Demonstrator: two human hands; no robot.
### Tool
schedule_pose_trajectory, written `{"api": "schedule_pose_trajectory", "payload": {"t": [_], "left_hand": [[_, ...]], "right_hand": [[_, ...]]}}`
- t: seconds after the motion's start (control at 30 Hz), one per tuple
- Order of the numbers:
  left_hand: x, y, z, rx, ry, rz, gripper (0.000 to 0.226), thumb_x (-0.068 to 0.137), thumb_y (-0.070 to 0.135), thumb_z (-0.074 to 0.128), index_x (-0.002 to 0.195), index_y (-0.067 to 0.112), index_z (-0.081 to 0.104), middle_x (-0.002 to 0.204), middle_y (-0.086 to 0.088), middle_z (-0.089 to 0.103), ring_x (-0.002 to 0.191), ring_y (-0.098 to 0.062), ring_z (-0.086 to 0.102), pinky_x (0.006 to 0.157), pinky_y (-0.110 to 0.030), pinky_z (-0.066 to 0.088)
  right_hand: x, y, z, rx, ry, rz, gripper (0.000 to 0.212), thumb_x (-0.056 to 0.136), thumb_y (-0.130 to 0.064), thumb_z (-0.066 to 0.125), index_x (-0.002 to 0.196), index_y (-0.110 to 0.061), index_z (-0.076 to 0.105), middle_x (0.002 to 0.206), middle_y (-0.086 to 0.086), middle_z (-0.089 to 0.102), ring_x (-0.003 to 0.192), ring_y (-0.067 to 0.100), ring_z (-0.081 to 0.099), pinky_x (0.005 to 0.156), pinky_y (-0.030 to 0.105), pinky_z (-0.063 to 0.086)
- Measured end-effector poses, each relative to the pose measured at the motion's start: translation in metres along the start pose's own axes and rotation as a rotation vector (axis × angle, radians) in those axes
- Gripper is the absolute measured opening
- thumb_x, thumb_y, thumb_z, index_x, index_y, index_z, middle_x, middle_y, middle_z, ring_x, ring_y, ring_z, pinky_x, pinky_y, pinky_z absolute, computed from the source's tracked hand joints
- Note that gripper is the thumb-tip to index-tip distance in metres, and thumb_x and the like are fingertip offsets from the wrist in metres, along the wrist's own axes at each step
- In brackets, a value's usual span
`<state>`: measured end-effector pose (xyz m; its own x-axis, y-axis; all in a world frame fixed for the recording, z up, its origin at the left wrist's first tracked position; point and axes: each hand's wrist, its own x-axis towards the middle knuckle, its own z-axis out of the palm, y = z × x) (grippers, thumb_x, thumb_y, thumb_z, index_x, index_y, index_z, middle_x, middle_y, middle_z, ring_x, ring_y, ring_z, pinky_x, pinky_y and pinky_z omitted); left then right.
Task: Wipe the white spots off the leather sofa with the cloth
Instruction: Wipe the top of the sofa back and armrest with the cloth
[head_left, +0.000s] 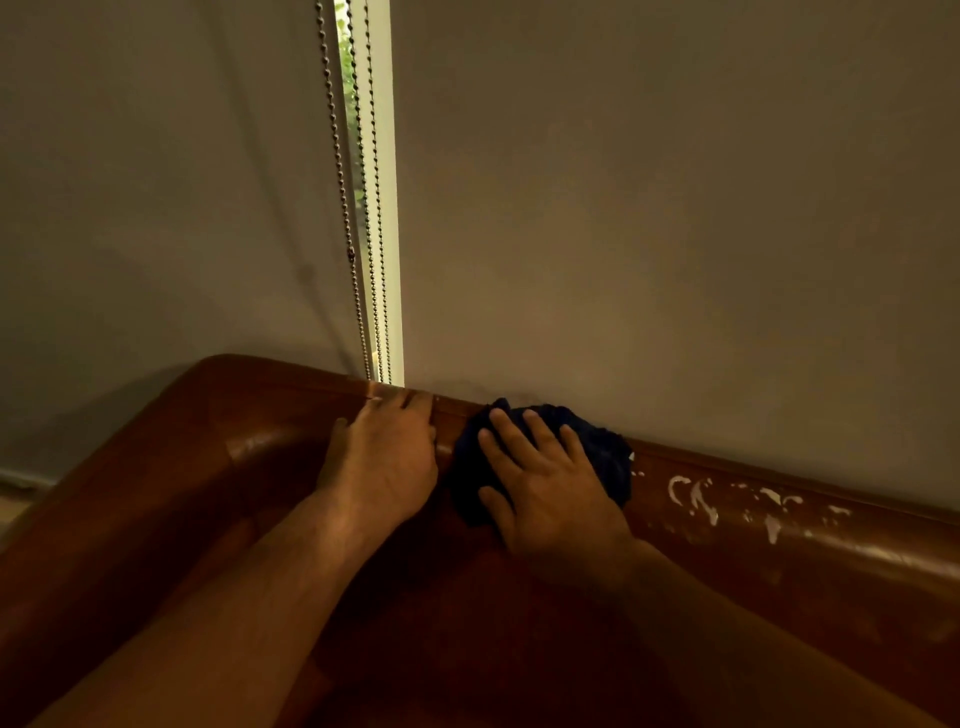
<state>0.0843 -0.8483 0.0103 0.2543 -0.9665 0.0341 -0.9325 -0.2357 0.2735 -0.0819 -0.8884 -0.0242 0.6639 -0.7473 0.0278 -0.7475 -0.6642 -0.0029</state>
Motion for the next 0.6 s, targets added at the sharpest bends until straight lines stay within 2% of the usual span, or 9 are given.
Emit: {"api": "schedule_pose_trajectory", "payload": {"t": [0.1,0.2,0.23,0.3,0.37,0.43,0.47,0.53,0.6], "left_hand": [[0.001,0.004,0.001,-0.008,0.001,-0.01,0.039,0.096,0.028,0.04,0.134,0.019,0.041,0.137,-0.005,0.047,0.124,-0.024,0.047,0.1,-0.048,0.042],[0.001,0.008,0.003,0.001,0.001,-0.009,0.038,0.096,0.028,0.04,0.133,0.019,0.042,0.136,-0.005,0.048,0.125,-0.025,0.047,0.101,-0.049,0.041],[0.0,0.008,0.003,0.004,0.004,-0.007,0.038,0.096,0.028,0.04,0.133,0.019,0.042,0.135,-0.005,0.049,0.125,-0.025,0.047,0.102,-0.049,0.041],[0.0,0.009,0.003,0.007,0.004,-0.005,0.039,0.097,0.028,0.04,0.134,0.018,0.042,0.136,-0.006,0.049,0.126,-0.025,0.046,0.102,-0.049,0.041],[0.0,0.009,0.002,0.02,-0.007,-0.009,0.04,0.097,0.028,0.04,0.136,0.017,0.04,0.138,-0.007,0.047,0.127,-0.025,0.045,0.102,-0.047,0.042],[0.0,0.01,0.002,0.033,-0.018,-0.013,0.041,0.098,0.029,0.039,0.137,0.016,0.039,0.14,-0.008,0.045,0.129,-0.026,0.044,0.102,-0.045,0.042],[-0.001,0.011,0.001,0.033,-0.021,-0.015,0.041,0.099,0.029,0.039,0.138,0.016,0.038,0.139,-0.009,0.045,0.128,-0.027,0.044,0.101,-0.044,0.043],[0.0,0.012,0.001,0.026,-0.024,-0.018,0.041,0.099,0.029,0.039,0.137,0.016,0.039,0.139,-0.009,0.046,0.127,-0.027,0.045,0.1,-0.043,0.044],[0.0,0.013,0.0,0.016,-0.022,-0.019,0.041,0.099,0.029,0.039,0.137,0.016,0.039,0.138,-0.009,0.047,0.126,-0.027,0.046,0.1,-0.042,0.044]], "right_hand": [[-0.006,-0.007,0.005,-0.124,0.003,0.015,0.06,0.085,-0.054,0.036,0.138,-0.027,0.042,0.151,0.003,0.035,0.136,0.04,0.033,0.1,0.067,0.014],[-0.007,-0.006,0.011,-0.138,0.037,0.022,0.066,0.075,-0.054,0.063,0.134,-0.032,0.044,0.148,0.01,0.039,0.131,0.047,0.038,0.095,0.072,0.021],[-0.008,-0.004,0.01,-0.131,0.055,0.005,0.068,0.072,-0.051,0.068,0.133,-0.032,0.045,0.146,0.012,0.042,0.128,0.047,0.042,0.094,0.072,0.027],[-0.01,0.004,0.003,-0.138,-0.011,-0.024,0.069,0.068,-0.046,0.073,0.132,-0.031,0.049,0.141,0.012,0.049,0.124,0.045,0.048,0.09,0.068,0.038],[-0.009,0.01,-0.001,-0.121,-0.062,-0.095,0.068,0.076,-0.04,0.068,0.138,-0.03,0.042,0.147,0.013,0.041,0.132,0.045,0.038,0.097,0.067,0.031],[-0.008,0.016,-0.007,-0.111,-0.087,-0.152,0.064,0.091,-0.032,0.054,0.147,-0.032,0.023,0.158,0.009,0.014,0.143,0.04,0.01,0.111,0.06,0.011],[-0.008,0.018,-0.011,-0.116,-0.101,-0.166,0.061,0.096,-0.029,0.047,0.148,-0.032,0.016,0.159,0.006,0.005,0.145,0.035,0.001,0.114,0.055,0.006],[-0.01,0.018,-0.022,-0.107,-0.121,-0.2,0.056,0.099,-0.022,0.038,0.149,-0.03,0.013,0.16,0.003,0.001,0.145,0.03,0.0,0.116,0.048,0.007],[-0.01,0.02,-0.027,-0.108,-0.125,-0.226,0.054,0.1,-0.019,0.036,0.149,-0.027,0.017,0.159,0.004,0.007,0.144,0.029,0.008,0.115,0.046,0.014]]}}
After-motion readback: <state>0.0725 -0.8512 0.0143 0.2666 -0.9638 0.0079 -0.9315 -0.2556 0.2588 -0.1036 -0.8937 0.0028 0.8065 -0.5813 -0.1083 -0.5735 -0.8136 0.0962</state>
